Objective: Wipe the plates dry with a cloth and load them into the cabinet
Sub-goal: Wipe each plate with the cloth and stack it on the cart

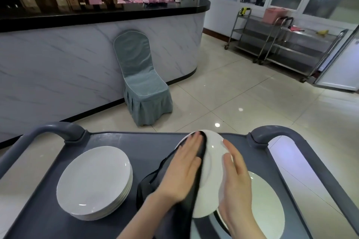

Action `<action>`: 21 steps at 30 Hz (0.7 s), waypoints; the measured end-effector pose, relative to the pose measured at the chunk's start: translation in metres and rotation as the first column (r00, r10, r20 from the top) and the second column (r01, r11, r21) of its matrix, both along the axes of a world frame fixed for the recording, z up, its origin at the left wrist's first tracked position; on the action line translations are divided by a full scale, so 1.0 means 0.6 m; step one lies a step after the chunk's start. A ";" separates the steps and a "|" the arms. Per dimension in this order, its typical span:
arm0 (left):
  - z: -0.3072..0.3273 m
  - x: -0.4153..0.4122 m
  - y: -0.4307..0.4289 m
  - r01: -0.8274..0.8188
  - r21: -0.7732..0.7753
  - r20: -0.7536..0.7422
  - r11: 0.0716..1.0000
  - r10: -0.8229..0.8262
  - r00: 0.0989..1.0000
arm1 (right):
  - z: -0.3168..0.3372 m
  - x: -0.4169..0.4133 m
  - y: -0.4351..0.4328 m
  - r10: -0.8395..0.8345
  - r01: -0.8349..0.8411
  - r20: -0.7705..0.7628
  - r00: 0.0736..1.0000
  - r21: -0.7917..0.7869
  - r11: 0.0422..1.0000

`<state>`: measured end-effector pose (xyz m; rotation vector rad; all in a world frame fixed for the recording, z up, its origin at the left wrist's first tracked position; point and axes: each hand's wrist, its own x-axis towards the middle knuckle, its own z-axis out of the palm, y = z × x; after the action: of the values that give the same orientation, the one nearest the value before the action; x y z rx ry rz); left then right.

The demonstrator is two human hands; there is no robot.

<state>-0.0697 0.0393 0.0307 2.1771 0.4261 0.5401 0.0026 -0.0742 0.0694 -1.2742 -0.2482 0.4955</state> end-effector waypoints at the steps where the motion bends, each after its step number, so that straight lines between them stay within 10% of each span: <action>1: -0.010 -0.008 0.013 -0.044 -0.013 -0.014 0.999 0.044 0.999 | 0.005 0.006 -0.002 -0.002 0.002 -0.007 1.000 -0.005 1.000; 7: -0.057 -0.026 -0.035 0.048 0.227 -0.200 0.973 -0.001 0.980 | 0.017 0.033 0.003 -0.069 0.069 -0.021 0.997 0.016 0.997; 11: -0.027 -0.020 -0.040 0.104 0.187 -0.021 0.977 -0.102 0.995 | -0.007 0.016 0.003 -0.036 0.037 -0.072 0.997 0.009 0.999; 16: -0.037 -0.029 0.000 -0.146 -0.057 0.043 0.988 0.149 0.988 | 0.010 0.030 0.006 -0.036 0.036 -0.001 0.999 -0.026 0.999; 21: -0.058 -0.026 -0.072 -0.019 0.090 -0.004 0.996 0.020 1.000 | 0.018 0.040 0.016 -0.096 0.096 -0.040 0.995 0.002 0.995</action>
<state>-0.0853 -0.0040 -0.0040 2.2625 0.4339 0.5746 0.0267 -0.0645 0.0802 -1.2655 -0.1538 0.4372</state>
